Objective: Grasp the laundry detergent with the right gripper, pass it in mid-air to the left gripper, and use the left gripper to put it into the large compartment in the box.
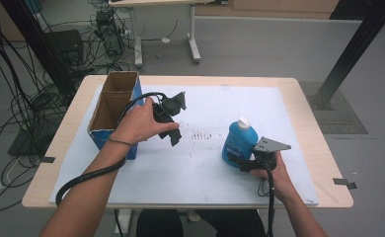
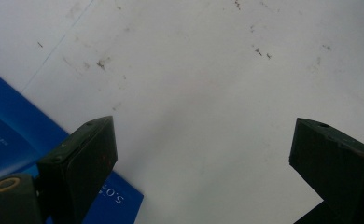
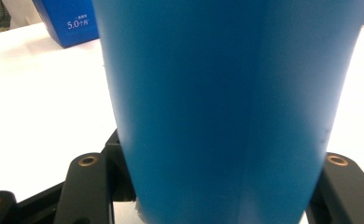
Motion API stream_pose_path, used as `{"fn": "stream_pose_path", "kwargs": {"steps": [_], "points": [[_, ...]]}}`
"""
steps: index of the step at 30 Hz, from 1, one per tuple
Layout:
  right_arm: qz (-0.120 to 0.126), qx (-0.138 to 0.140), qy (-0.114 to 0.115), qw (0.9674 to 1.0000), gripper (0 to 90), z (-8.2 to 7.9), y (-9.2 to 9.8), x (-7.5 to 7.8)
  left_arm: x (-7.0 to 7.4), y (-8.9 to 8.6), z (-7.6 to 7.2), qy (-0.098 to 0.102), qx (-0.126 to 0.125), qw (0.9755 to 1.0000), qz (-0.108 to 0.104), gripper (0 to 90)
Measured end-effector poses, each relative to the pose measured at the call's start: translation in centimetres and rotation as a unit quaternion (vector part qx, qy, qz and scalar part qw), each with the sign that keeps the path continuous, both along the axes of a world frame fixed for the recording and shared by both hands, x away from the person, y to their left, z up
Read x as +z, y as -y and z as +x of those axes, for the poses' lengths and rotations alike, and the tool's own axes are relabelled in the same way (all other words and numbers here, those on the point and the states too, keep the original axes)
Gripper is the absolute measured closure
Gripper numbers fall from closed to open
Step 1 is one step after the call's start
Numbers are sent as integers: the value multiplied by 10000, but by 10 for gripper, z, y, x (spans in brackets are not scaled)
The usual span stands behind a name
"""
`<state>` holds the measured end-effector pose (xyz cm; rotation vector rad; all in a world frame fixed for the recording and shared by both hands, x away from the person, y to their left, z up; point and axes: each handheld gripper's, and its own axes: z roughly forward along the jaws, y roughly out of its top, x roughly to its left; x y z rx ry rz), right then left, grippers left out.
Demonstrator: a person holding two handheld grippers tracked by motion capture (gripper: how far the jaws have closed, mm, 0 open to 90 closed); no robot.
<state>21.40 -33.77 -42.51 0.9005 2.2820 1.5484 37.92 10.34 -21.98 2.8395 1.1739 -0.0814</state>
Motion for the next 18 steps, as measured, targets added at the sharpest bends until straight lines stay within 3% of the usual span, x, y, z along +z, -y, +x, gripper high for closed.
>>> {"fn": "stream_pose_path", "kwargs": {"steps": [10, 18], "points": [[82, 35, -60, 9999, 401, 5, -3, -1, 3, -3, -1, 7, -13, 10000, 11, 80], [145, 142, -35, 9998, 401, 8, -6, 9, 6, -7, -3, 18, -11, 10000, -5, 80]]}}
